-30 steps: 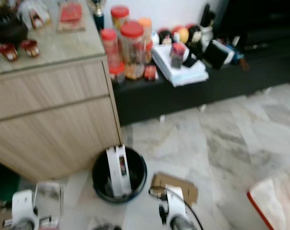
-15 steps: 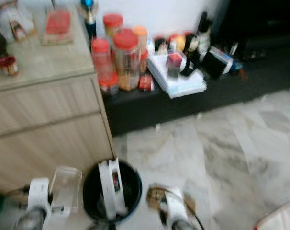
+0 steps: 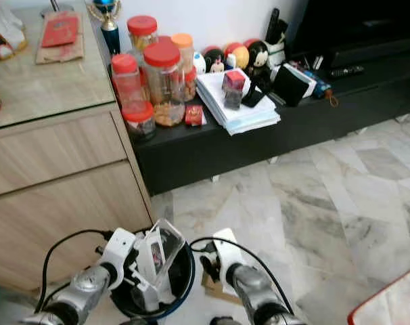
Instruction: Picking trash to rubbish bin
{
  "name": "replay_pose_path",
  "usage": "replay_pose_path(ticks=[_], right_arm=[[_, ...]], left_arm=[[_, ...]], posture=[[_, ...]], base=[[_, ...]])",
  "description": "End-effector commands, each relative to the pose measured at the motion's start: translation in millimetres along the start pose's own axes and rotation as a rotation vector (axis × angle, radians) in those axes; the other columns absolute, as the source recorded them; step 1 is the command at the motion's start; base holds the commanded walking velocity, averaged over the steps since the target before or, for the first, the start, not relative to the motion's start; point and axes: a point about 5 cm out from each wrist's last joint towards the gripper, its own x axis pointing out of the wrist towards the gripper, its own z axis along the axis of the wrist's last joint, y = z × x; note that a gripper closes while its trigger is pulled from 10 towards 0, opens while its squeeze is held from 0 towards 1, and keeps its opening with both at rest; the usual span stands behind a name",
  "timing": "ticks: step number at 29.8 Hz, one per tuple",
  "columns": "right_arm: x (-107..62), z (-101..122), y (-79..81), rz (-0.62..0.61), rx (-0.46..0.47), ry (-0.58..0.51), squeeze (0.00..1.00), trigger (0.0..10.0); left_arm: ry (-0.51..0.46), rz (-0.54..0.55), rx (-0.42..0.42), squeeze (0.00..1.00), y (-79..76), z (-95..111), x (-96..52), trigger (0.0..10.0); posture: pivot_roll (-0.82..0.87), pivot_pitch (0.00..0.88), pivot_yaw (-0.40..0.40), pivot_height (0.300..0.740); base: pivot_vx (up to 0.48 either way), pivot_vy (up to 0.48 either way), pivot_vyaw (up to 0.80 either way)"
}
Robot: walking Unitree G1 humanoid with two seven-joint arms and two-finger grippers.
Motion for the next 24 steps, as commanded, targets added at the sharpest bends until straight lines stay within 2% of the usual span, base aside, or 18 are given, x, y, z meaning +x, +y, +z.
replay_pose_path(ticks=[1,4,5,7,8,23,24], right_arm=[[1.2,8.1,0.6,0.012,-0.019,-0.030,0.00,10.0],[1.8,11.4,1.0,0.017,-0.013,-0.045,0.00,10.0],[1.6,11.7,0.3,0.011,-0.023,-0.044,0.00,10.0],[1.8,12.1,1.0,0.018,-0.011,-0.051,0.00,10.0],[1.9,12.8,1.2,0.016,-0.012,-0.054,0.00,10.0],[-2.9,2.7,-6.5,-0.021,0.030,-0.050,0.00,10.0],[-3.2,1.1,-6.8,-0.025,0.035,-0.046,0.00,10.0]], left_arm=[[0.035,0.001,0.001,0.00,0.5,-6.7,-1.6,10.0],[0.030,0.035,-0.031,0.00,6.4,-7.3,-3.0,10.0],[0.026,0.050,-0.052,0.31,8.7,-7.9,-3.8,10.0],[0.023,0.059,-0.065,0.31,10.7,-8.5,-4.5,10.0],[0.018,0.065,-0.067,1.00,13.7,-9.1,-5.8,10.0],[0.028,0.169,-0.050,1.00,33.0,-13.2,-12.3,10.0],[0.033,0.177,-0.050,0.01,33.9,-14.8,-13.2,10.0]], posture=[[0.10,0.178,-0.026,0.740],[0.10,0.180,-0.027,0.740],[0.11,0.184,-0.029,0.740],[0.11,0.184,-0.029,0.740],[0.11,0.183,-0.027,0.740],[0.11,0.165,-0.023,0.740],[0.12,0.163,-0.022,0.740]], base=[[0.000,0.000,0.00],[0.000,0.000,0.00],[0.000,0.000,0.00],[0.000,0.000,0.00],[0.000,0.000,0.00],[0.000,0.000,0.00],[0.000,0.000,0.00]])
